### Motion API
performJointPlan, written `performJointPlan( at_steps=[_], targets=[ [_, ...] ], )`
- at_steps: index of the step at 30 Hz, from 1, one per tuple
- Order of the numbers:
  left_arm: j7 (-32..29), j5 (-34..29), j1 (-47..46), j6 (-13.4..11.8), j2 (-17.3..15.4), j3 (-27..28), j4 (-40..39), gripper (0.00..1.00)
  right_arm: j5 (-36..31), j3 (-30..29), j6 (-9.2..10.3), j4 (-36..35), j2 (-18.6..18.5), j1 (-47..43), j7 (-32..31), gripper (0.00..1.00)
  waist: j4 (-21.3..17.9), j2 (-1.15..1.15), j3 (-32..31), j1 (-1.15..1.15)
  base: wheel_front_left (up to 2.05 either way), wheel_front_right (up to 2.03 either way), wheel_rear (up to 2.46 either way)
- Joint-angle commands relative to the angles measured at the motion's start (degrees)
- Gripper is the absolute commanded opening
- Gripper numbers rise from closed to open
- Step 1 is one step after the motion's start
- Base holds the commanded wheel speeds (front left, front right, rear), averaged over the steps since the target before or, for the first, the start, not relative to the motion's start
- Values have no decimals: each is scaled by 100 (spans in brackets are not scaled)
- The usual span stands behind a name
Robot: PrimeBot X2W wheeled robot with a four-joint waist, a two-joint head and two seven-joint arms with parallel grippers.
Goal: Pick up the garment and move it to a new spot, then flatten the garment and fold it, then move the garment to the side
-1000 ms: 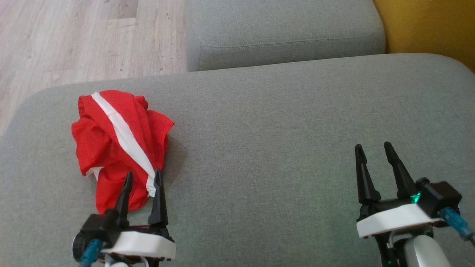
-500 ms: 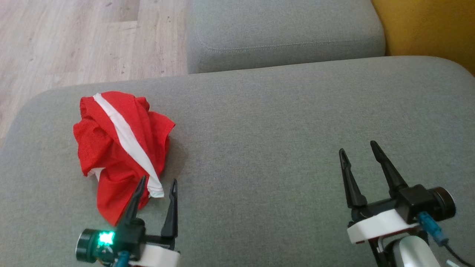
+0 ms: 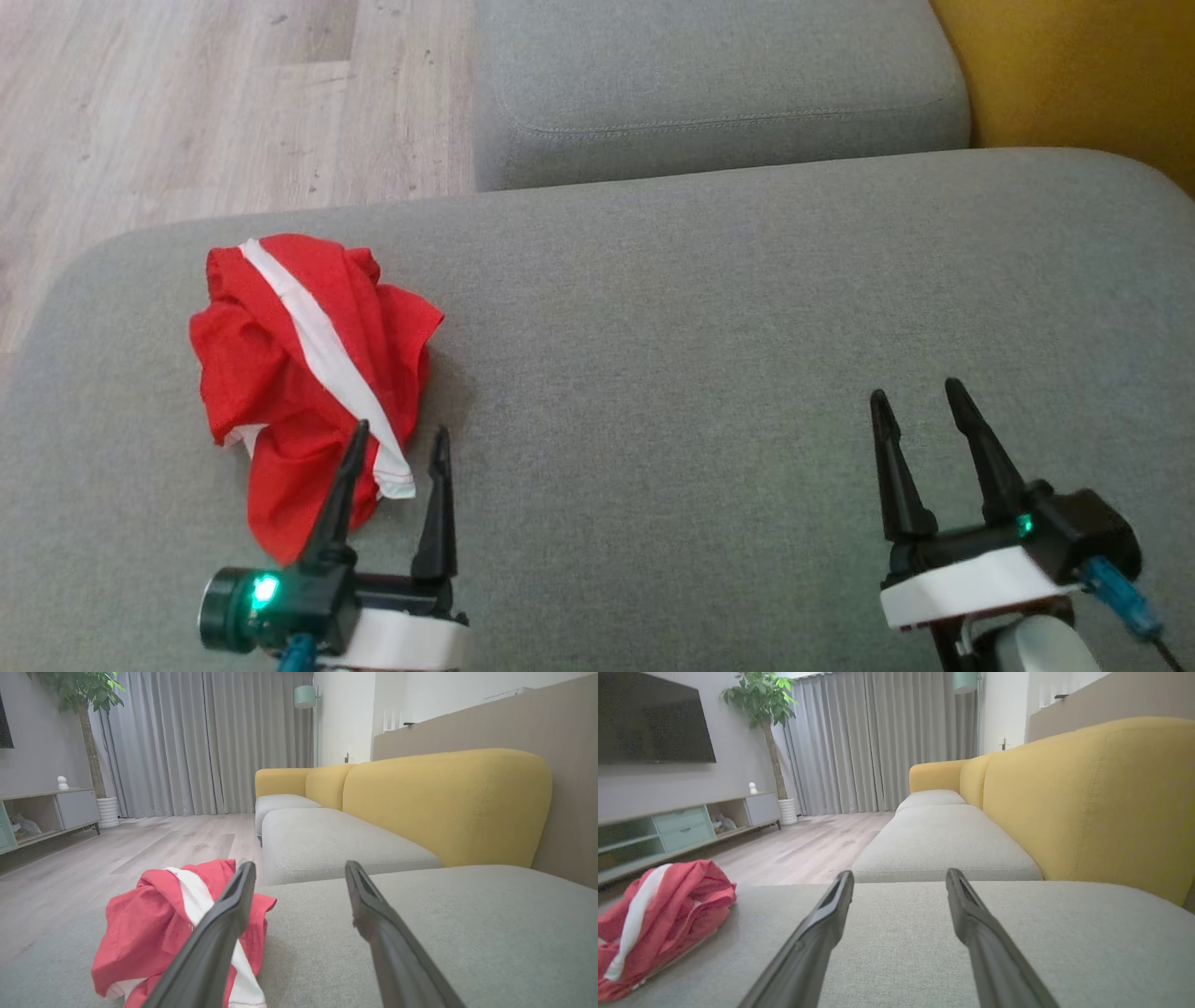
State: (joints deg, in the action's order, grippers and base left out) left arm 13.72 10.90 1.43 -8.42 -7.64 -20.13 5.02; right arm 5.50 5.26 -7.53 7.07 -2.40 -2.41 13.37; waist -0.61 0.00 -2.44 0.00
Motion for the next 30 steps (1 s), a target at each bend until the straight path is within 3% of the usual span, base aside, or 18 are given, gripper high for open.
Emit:
performJointPlan(
  at_steps=[1,11,21,30],
  targets=[
    [82,-44,-143,34,25,259,-225,100,94,158,4,-155,-47,132,117,100,-3,0,-2,0,0,0,0],
    [128,35,69,344,234,642,103,100,1179,292,4,426,-48,66,163,100,-81,0,-20,0,0,0,0],
    [128,-123,59,484,357,792,327,100,1167,299,4,465,-48,168,163,100,-63,0,-9,0,0,0,0],
    [128,-230,62,538,366,1025,412,100,1274,474,4,382,-48,95,163,100,361,0,-62,0,0,0,0]
  ],
)
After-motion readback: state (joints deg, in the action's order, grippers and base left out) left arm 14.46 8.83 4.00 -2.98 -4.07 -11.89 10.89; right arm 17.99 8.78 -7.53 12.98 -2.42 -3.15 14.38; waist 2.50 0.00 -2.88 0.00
